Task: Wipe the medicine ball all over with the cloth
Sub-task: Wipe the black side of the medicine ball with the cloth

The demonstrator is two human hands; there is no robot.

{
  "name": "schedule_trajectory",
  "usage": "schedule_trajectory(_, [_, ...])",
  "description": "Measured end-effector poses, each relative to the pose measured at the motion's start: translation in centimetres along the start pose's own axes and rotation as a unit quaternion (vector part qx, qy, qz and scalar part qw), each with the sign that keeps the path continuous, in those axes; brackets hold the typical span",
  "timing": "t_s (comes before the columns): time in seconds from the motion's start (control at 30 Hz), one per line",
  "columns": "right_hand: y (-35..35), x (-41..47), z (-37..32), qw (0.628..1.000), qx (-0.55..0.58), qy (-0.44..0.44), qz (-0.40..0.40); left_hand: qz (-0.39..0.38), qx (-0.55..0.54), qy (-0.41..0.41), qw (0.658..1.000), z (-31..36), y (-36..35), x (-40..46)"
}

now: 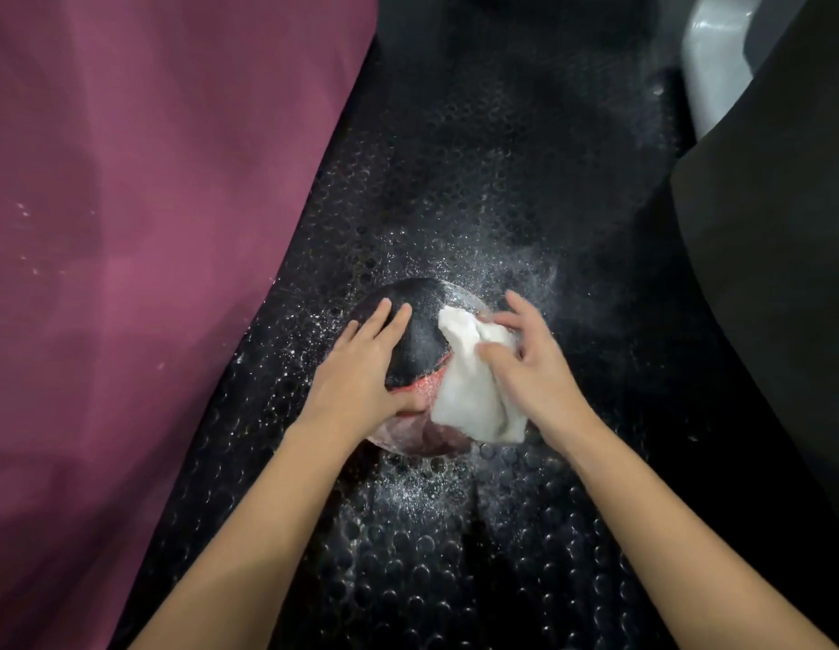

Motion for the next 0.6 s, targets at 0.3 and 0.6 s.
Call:
schedule_trajectory(0.3, [5.0,0.1,-1.0,0.958,-0.21,-0.038,0.192,0.001,0.033,-0.004,0.999,1.7,-0.3,0.4])
schedule_trajectory(0.6, [-0.4,1.1,-1.7,0.935,-0.314,0.131,0.101,0.014,0.08,-0.024,0.996,1.9,-1.1,0.4])
Point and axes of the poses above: each hand's wrist, its own x-axis towards the middle knuckle, its own y-axis out of the back of the hand, z = x × y, the point moved 2 cm from there along x, towards the middle knuckle, and after that the axes turned 9 degrees about -x, right-handed, at the moved point
